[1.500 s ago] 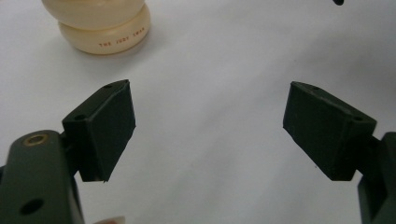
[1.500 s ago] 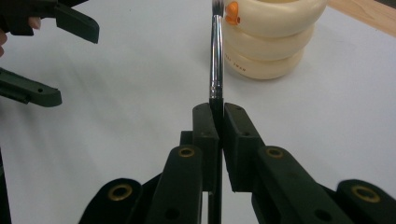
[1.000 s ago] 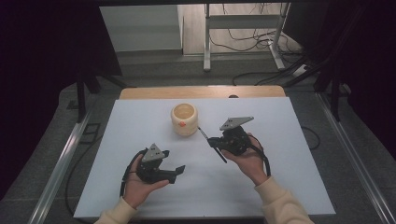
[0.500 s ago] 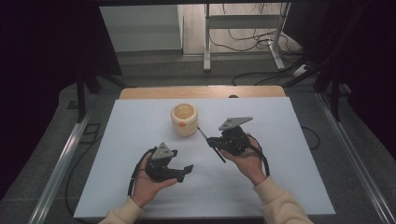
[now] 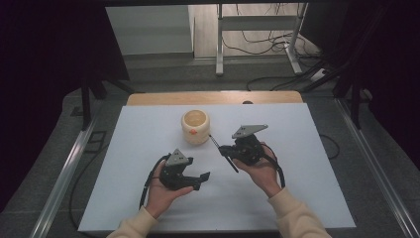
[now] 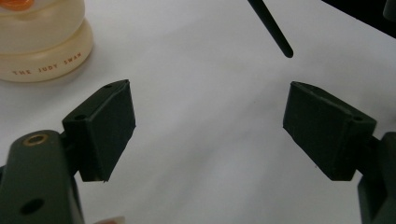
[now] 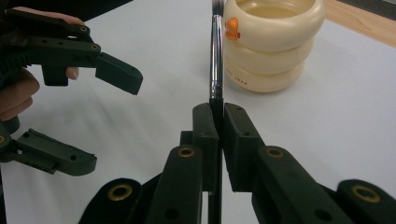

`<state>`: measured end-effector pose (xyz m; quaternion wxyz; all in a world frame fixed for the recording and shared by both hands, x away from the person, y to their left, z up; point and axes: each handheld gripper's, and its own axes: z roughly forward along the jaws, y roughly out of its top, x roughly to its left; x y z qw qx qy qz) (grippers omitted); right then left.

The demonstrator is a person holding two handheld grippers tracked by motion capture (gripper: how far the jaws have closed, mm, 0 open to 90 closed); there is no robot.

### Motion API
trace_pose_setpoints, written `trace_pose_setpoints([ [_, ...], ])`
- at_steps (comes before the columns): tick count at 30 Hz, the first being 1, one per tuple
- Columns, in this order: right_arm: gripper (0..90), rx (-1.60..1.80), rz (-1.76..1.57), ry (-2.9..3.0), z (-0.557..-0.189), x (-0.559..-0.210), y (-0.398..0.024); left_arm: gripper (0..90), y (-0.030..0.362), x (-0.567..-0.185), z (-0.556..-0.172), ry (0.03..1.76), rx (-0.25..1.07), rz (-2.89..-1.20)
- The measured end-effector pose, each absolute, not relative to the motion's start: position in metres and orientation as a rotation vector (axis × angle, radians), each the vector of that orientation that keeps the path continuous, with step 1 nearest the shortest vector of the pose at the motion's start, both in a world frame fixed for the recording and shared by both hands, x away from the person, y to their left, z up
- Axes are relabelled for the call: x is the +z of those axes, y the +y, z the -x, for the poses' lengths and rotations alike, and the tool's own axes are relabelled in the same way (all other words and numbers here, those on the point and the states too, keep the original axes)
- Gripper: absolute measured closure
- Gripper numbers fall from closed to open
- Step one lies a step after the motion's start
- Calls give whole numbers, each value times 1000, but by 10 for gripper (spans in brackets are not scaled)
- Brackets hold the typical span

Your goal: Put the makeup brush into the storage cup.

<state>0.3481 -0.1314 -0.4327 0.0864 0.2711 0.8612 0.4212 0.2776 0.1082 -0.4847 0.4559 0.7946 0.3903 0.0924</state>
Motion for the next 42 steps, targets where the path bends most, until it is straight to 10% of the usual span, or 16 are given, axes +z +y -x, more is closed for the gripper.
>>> trace_pose_setpoints([
  [42, 834, 1312, -812, 2530, -345, -437, -125, 190, 70, -488, -295, 955, 161, -1925],
])
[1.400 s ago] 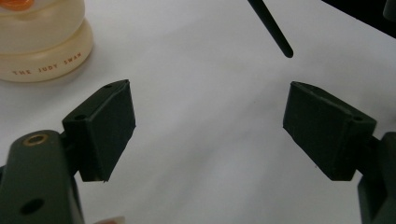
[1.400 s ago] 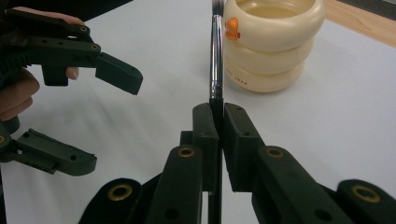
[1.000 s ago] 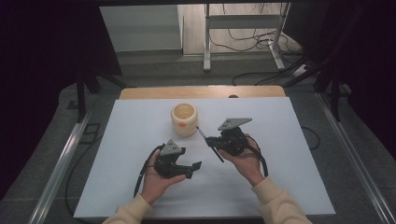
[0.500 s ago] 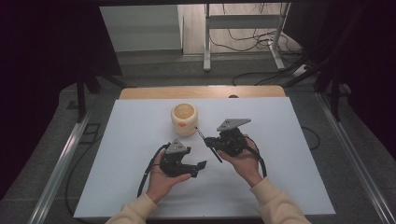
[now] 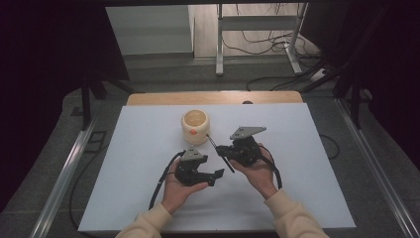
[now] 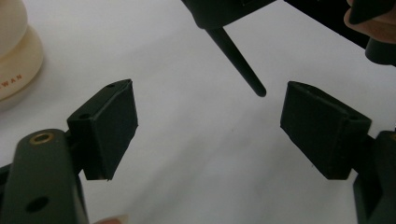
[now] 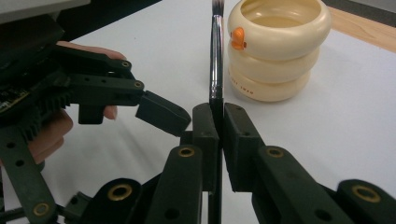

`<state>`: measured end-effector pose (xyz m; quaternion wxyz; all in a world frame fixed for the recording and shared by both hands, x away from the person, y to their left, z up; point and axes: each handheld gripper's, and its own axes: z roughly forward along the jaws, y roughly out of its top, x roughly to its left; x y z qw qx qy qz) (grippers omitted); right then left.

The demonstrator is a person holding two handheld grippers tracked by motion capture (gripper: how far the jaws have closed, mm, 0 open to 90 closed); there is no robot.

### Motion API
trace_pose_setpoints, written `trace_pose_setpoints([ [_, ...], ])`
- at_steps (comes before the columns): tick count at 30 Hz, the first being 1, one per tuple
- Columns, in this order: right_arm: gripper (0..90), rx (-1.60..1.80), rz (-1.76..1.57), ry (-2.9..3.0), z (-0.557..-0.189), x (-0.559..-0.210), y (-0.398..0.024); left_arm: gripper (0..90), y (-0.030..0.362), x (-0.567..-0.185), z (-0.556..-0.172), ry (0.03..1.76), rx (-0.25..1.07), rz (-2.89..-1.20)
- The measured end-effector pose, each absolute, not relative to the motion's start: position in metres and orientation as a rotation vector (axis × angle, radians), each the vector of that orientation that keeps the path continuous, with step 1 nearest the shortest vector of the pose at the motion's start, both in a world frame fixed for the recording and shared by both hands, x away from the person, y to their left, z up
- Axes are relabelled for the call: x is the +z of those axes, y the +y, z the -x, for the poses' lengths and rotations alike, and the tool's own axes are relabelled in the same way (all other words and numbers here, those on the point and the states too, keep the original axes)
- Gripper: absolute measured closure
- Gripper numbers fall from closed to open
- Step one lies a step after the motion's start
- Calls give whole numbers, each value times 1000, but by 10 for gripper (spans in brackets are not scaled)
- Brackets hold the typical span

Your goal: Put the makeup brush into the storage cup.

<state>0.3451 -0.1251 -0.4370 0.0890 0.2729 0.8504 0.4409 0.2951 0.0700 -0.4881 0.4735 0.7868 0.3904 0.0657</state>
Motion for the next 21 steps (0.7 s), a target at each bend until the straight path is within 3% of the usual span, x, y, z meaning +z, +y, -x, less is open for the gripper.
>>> trace_pose_setpoints([
  [12, 835, 1331, -814, 2519, -343, -439, -122, 274, 63, -492, -306, 959, 103, -1886],
  [21, 835, 1349, -806, 2520, -341, -440, -120, 391, 61, -494, -310, 971, 75, -1856],
])
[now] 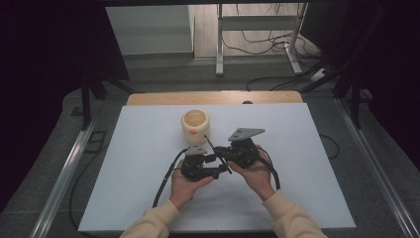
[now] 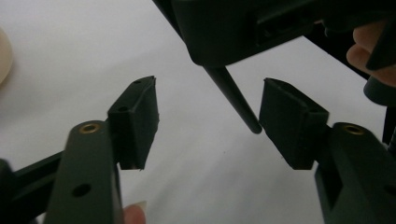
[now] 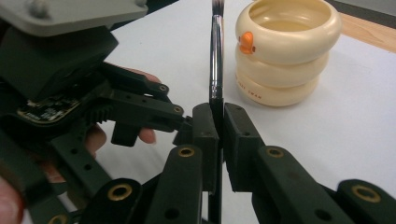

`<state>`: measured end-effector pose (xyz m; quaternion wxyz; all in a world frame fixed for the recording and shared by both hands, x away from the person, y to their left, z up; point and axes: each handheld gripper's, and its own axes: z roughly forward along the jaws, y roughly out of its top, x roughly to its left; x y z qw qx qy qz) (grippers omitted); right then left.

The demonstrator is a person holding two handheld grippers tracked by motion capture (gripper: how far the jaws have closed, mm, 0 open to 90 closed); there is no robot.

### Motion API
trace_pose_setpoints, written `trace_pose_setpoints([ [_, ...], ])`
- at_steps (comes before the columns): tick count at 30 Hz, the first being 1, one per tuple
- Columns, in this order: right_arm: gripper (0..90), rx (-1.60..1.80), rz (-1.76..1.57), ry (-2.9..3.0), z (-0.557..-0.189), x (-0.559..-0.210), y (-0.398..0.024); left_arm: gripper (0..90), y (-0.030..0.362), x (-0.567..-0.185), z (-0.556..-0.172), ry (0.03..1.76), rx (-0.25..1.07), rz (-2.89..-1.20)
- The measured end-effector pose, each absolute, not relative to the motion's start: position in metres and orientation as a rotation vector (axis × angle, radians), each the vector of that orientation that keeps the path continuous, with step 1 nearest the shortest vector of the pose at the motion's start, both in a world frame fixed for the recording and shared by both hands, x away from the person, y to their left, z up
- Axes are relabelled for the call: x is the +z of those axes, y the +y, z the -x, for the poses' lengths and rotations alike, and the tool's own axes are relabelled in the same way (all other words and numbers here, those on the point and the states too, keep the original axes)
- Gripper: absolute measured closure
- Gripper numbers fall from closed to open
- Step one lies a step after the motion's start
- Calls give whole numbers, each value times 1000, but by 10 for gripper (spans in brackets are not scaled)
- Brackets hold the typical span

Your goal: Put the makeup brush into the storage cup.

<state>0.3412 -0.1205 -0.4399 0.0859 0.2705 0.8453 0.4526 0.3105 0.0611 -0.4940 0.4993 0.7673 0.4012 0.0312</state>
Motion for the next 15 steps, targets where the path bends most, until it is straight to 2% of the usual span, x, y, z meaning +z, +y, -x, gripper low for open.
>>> trace_pose_setpoints([
  [2, 835, 1359, -807, 2523, -340, -440, -120, 440, 62, -494, -311, 969, 70, -1846],
  [6, 834, 1368, -800, 2528, -339, -440, -118, 618, 64, -494, -313, 959, 17, -1836],
  [7, 833, 1369, -798, 2530, -339, -440, -118, 618, 64, -494, -313, 955, -4, -1835],
  [8, 834, 1366, -794, 2532, -339, -441, -117, 703, 65, -494, -314, 951, -22, -1835],
  [9, 833, 1369, -799, 2530, -339, -441, -117, 733, 65, -494, -314, 951, -35, -1838],
  [15, 830, 1386, -787, 2527, -338, -440, -118, 816, 72, -494, -318, 988, -79, -1832],
])
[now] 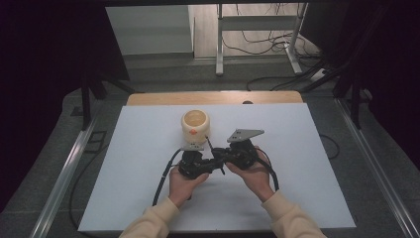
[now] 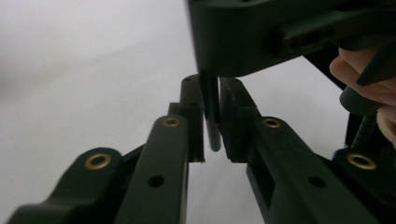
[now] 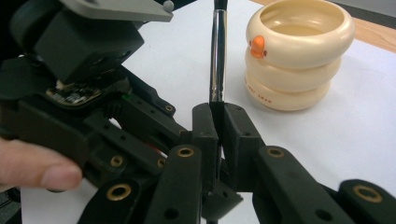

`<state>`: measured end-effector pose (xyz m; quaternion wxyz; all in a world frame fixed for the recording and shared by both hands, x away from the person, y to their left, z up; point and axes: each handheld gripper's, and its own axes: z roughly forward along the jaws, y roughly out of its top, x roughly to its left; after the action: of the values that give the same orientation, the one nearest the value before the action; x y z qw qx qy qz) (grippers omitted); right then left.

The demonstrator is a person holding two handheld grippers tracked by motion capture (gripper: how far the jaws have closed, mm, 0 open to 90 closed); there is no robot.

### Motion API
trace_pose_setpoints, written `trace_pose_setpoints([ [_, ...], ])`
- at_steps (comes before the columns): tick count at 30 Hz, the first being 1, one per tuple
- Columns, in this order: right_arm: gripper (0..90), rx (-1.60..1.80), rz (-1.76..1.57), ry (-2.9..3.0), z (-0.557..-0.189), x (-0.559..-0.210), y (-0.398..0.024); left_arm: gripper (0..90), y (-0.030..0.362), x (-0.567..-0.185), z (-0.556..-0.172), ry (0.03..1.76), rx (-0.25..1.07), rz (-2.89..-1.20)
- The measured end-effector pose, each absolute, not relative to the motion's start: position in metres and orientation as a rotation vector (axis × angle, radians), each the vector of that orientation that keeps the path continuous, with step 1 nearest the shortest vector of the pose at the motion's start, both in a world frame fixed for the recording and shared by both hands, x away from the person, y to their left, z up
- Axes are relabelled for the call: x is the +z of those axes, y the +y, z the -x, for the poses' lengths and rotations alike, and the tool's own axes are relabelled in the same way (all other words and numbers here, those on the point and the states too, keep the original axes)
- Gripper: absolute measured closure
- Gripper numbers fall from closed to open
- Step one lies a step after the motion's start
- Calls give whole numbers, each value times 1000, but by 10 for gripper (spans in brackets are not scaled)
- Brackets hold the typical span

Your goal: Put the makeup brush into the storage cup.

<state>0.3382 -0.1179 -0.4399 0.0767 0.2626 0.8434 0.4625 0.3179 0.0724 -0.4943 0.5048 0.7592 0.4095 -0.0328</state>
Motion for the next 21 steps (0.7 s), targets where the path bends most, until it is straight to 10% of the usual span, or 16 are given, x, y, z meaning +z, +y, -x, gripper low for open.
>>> trace_pose_setpoints([
  [7, 778, 1411, -782, 2508, -336, -437, -119, 831, 75, -492, -318, 984, -90, -1829],
  [21, 300, 1401, -912, 2425, -341, -426, -142, 831, 85, -488, -318, 995, -71, -1806],
])
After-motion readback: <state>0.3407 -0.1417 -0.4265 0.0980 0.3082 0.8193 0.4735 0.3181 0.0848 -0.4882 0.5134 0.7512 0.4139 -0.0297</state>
